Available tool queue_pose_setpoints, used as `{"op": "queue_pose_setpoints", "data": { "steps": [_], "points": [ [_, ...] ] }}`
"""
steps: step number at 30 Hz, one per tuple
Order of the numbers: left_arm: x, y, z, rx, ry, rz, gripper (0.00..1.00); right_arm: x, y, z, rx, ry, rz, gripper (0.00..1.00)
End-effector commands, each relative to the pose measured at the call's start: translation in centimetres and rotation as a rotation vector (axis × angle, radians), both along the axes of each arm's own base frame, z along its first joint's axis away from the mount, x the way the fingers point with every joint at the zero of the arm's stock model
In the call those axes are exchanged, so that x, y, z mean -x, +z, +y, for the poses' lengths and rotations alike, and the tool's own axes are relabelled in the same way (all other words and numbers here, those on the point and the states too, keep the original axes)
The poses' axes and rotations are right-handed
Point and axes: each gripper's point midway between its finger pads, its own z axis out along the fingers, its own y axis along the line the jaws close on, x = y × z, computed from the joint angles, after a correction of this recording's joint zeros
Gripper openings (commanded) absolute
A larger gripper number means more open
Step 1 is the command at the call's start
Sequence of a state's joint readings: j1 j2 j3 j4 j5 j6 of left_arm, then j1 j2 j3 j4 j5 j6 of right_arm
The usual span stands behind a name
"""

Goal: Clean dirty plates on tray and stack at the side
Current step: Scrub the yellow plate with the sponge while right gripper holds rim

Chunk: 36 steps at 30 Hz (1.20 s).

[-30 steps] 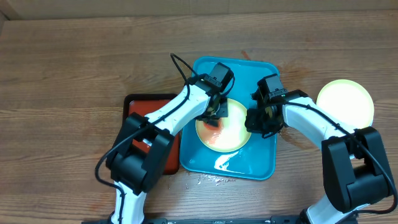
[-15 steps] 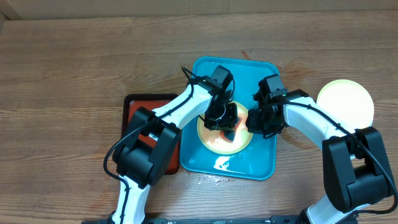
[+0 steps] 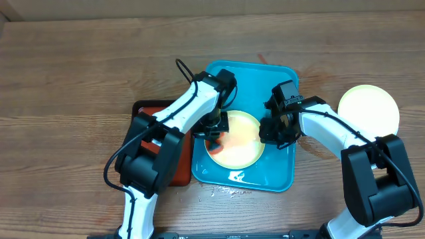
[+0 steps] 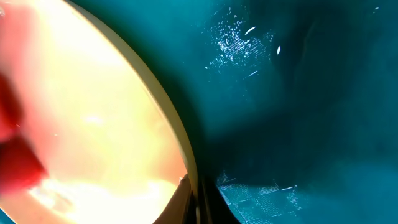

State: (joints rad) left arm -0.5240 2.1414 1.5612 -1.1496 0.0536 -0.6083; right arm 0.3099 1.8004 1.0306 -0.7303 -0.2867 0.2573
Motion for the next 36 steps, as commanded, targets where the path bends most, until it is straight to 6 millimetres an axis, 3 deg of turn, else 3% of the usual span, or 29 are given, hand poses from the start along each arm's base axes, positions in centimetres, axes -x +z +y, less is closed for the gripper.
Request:
{"op": "queue_pose_setpoints", "data": {
  "steps": [1, 3, 5, 9, 14, 23, 28, 36],
  "points": [
    [-2.9, -0.7, 3.7, -0.183, 0.015, -0.115, 0.04, -0.6, -0.4, -1.2, 0.054, -0.016, -0.019, 0.04],
    [-3.4, -1.1, 1.7, -0.086, 0.016, -0.126, 0.04, -0.6, -0.4, -1.2, 0.055, -0.016, -0.018, 0.04],
    [-3.9, -1.3, -2.7, 0.124, -0.02, -0.133, 0.04, -0.6, -0.4, -1.2, 0.054, -0.016, -0.018, 0.04],
    [-3.7, -0.5, -8.1, 0.358, -0.055, -0.128, 0.04, -0.6, -0.4, -1.2, 0.054, -0.019, -0.016, 0.04],
    [-2.4, 0.1, -11.4, 0.451, -0.118, -0.118, 0.04, -0.6, -0.4, -1.2, 0.054, -0.019, -0.015, 0.04],
    [0.7, -0.6, -13.0, 0.476, -0.162, -0.048, 0.04, -0.5, -0.4, -1.2, 0.055, -0.019, -0.014, 0.04],
    [2.8, -1.5, -11.3, 0.398, -0.112, 0.035, 0.05, -0.5, -0.4, -1.2, 0.055, -0.019, -0.013, 0.04],
    [4.8, -1.8, -6.1, 0.132, -0.046, 0.101, 0.04, -0.5, -0.4, -1.2, 0.055, -0.019, -0.014, 0.04]
  ]
}}
